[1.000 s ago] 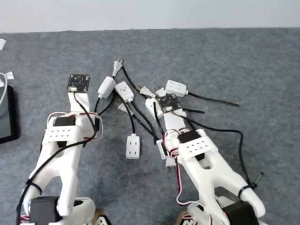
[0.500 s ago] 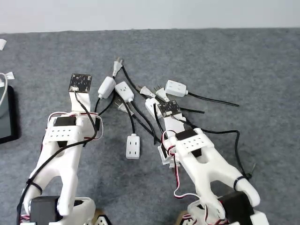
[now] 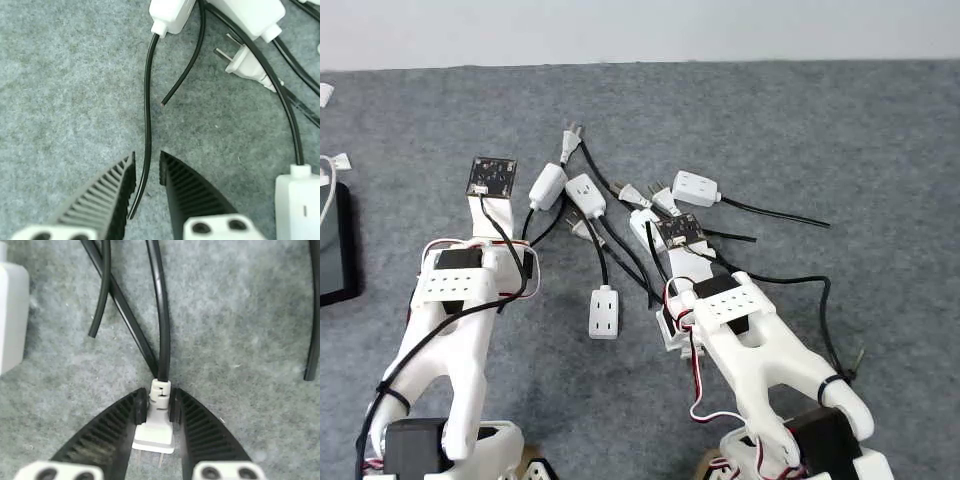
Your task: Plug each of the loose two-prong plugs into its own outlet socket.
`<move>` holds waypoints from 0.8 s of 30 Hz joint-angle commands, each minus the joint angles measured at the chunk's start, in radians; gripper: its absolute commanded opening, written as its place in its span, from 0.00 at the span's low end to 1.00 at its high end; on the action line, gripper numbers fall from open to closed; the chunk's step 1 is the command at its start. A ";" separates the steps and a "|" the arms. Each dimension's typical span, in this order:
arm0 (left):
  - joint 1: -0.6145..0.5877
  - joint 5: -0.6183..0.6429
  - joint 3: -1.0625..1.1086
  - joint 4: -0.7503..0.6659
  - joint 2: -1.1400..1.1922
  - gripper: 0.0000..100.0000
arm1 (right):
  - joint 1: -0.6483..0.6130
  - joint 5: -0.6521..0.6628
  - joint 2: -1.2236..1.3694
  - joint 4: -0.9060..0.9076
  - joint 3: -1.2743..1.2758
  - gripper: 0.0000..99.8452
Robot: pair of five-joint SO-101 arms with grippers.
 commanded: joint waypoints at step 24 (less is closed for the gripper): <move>0.057 -0.008 -0.028 0.031 0.055 0.07 | -0.068 0.170 -0.444 0.348 -0.393 0.01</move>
